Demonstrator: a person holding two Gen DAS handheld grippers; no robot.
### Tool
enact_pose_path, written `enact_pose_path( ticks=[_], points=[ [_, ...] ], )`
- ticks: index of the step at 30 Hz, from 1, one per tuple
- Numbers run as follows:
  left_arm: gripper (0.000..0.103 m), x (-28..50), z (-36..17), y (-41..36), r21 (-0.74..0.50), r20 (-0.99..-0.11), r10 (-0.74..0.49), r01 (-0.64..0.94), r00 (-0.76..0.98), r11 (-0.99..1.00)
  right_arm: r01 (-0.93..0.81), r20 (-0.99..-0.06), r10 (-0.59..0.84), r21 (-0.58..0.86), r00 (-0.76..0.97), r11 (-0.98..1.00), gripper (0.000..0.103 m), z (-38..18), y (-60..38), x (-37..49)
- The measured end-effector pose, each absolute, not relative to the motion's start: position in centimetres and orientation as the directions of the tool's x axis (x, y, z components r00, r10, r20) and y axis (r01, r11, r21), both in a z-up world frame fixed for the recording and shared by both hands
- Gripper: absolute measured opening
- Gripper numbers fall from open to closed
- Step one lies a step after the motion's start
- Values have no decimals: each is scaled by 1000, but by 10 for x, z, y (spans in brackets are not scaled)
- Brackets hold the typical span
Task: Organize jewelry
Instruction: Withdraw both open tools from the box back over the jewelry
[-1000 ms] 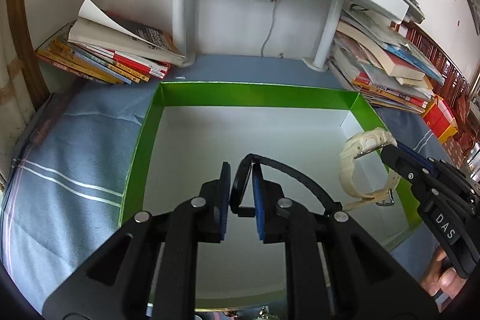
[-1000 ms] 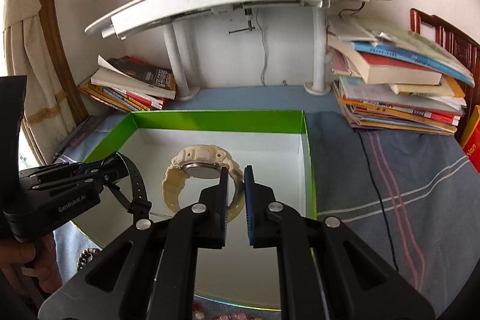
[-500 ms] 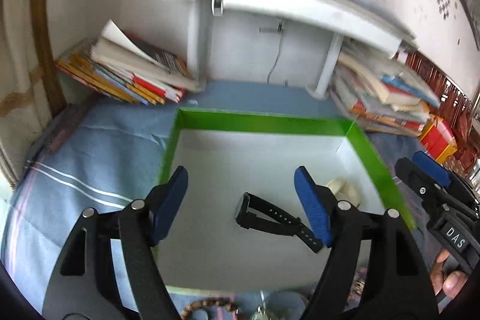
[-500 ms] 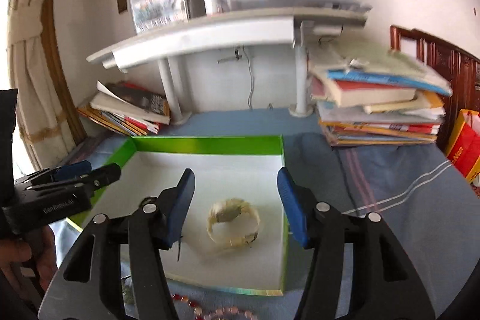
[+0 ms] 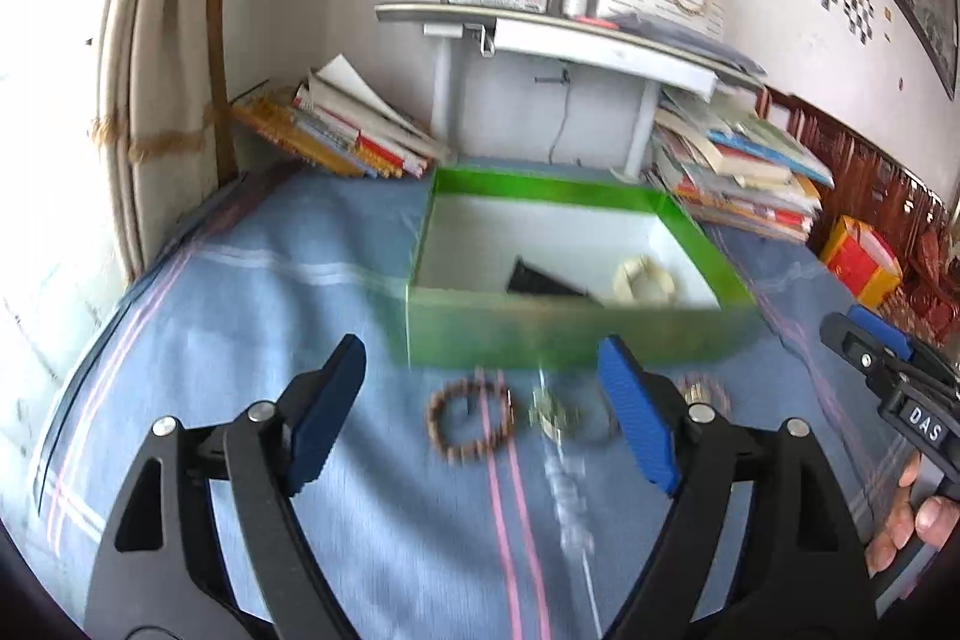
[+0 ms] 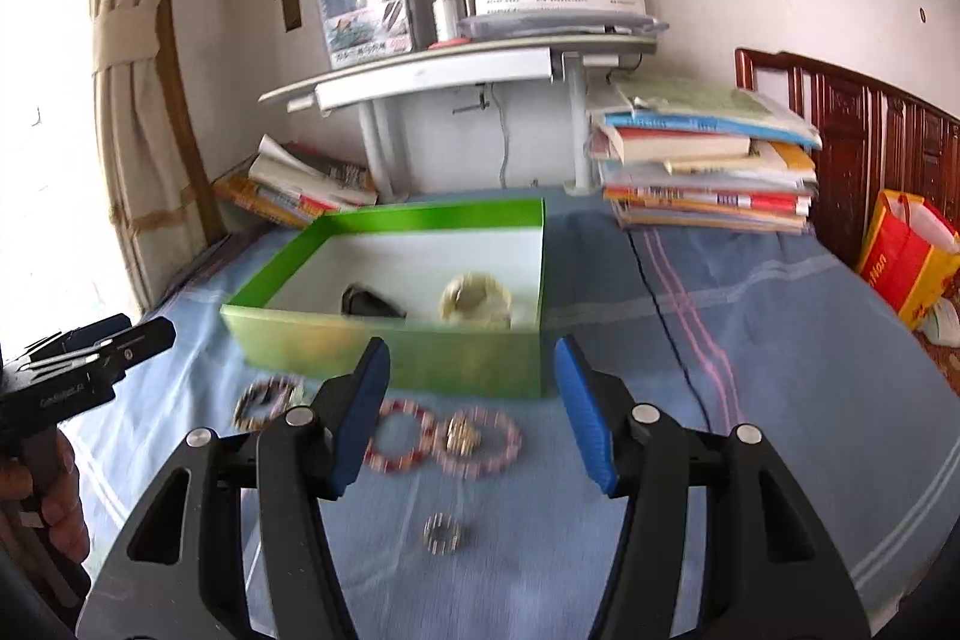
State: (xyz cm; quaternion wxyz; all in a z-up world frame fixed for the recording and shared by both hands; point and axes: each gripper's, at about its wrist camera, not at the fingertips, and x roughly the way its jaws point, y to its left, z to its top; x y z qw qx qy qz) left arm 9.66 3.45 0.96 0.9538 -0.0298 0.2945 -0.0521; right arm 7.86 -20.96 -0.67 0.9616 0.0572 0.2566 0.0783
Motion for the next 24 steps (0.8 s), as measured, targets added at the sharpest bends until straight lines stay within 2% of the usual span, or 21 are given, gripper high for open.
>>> enact_pose_path(
  ticks=[10, 24],
  points=[
    [79, 37, -12, 26, -77, -566, -121, 94, 815, 993, -159, -492, 211, 146, 845, 976, 57, -28, -193, 22],
    [79, 25, -15, 21, -74, -568, -136, 114, 811, 991, -156, -489, 210, 150, 847, 976, 57, -32, -192, 5]
  ],
)
